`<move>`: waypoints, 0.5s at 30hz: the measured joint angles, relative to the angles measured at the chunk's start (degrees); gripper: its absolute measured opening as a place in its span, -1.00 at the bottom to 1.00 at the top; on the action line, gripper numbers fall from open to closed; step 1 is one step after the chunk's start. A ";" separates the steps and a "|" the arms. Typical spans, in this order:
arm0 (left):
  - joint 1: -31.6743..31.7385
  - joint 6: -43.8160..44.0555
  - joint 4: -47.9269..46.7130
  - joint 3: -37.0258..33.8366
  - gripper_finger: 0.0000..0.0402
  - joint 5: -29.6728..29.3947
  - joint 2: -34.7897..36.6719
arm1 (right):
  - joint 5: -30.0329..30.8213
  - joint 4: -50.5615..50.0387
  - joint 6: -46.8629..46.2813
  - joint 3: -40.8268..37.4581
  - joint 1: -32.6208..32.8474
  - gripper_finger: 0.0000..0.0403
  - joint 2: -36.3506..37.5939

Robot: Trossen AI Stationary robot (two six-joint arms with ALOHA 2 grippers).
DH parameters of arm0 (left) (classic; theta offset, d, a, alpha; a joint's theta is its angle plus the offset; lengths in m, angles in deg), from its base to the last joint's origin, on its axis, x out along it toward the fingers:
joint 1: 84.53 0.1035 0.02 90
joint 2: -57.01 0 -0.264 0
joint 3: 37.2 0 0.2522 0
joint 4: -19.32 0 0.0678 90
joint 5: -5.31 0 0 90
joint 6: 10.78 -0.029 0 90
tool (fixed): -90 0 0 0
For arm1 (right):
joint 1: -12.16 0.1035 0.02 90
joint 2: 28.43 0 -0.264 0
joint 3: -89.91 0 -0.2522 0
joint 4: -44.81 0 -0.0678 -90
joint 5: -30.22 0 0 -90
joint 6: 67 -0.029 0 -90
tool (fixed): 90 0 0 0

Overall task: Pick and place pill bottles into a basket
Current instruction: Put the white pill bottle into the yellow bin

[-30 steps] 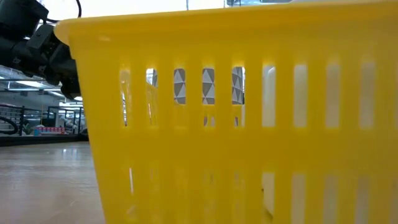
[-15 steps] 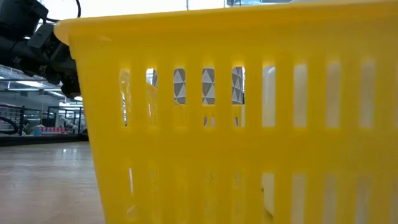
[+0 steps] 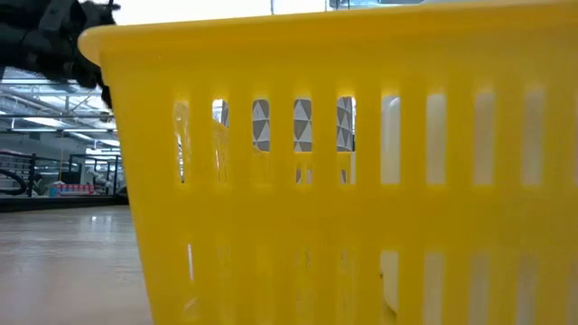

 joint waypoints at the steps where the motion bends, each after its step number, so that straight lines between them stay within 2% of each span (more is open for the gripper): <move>1: 0.00 -0.90 -1.91 2.17 0.69 0.09 -0.59 | 0.00 0.01 0.00 0.00 0.00 -0.21 0.00; 5: 0.01 -5.02 -10.22 12.33 0.69 0.67 -3.64 | 0.00 0.04 0.00 0.00 0.00 -0.20 0.00; 11: 1.90 -7.09 -26.00 31.77 0.69 -15.71 -14.81 | -0.02 0.04 0.00 0.00 0.00 -0.20 0.00; 15: 4.34 -9.40 -27.51 41.43 0.69 -19.11 -25.53 | -0.02 -0.03 0.02 0.00 0.02 -0.20 0.00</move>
